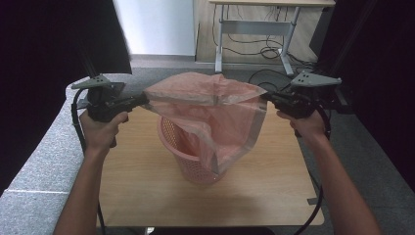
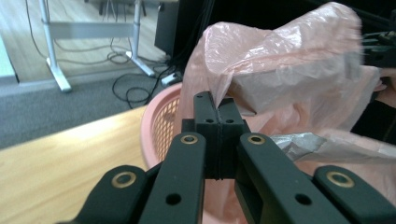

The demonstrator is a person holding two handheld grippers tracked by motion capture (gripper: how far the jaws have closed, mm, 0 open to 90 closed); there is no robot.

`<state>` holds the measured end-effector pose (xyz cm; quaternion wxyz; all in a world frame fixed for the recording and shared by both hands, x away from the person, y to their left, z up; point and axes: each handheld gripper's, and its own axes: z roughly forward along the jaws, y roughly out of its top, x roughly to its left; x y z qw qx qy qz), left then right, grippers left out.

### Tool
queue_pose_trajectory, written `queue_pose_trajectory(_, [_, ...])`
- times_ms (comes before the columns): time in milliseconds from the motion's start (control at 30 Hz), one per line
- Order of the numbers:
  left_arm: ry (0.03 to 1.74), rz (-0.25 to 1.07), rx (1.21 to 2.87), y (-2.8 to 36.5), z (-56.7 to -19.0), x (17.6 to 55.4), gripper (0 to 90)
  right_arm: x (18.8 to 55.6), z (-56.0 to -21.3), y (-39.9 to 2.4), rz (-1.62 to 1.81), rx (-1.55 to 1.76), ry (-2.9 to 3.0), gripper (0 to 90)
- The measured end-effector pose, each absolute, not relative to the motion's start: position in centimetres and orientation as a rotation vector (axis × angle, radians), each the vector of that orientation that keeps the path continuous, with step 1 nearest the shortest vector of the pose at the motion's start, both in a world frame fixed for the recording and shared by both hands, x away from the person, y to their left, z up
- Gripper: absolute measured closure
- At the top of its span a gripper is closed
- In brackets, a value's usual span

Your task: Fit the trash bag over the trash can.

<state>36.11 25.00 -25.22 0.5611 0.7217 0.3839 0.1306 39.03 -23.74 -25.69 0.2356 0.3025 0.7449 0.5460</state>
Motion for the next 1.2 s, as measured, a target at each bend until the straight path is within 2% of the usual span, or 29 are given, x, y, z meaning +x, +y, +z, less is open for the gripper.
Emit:
queue_pose_trajectory(233, [0.963,0.256,1.738,25.9,-28.3,36.7,89.9,40.5,-31.1,-23.7,1.464,0.917,2.131,87.8])
queue_pose_trajectory(300, [0.974,0.243,1.743,26.1,-28.9,36.8,89.8,40.6,-31.5,-23.7,1.476,0.913,2.133,87.3])
queue_pose_trajectory(333, [0.981,0.241,1.746,26.1,-29.1,36.8,89.8,40.6,-32.0,-23.8,1.495,0.916,2.133,80.0])
queue_pose_trajectory(367, [0.983,0.243,1.75,26.1,-29.3,36.8,89.8,40.6,-32.0,-23.8,1.495,0.916,2.133,80.0])
queue_pose_trajectory(400, [0.983,0.241,1.748,26.2,-29.5,36.8,89.8,40.4,-32.1,-24.1,1.515,0.926,2.105,66.6])
queue_pose_trajectory(433, [0.982,0.24,1.745,26.2,-29.6,36.7,89.8,40.4,-32.1,-24.1,1.515,0.926,2.105,66.6])
queue_pose_trajectory(567, [0.97,0.244,1.75,26.0,-29.8,36.4,89.9,39.0,-31.1,-25.3,1.554,0.921,2.038,54.1])
queue_pose_trajectory(733, [0.963,0.257,1.746,25.9,-29.5,35.9,89.8,36.8,-29.5,-26.8,1.608,0.921,1.952,45.2])
queue_pose_trajectory(967, [0.964,0.27,1.723,26.5,-29.5,35.4,89.9,35.5,-28.9,-27.6,1.645,0.885,1.983,44.7])
queue_pose_trajectory(1200, [0.96,0.274,1.721,26.4,-29.7,35.3,89.9,34.1,-29.5,-25.6,1.666,0.814,2.061,40.0])
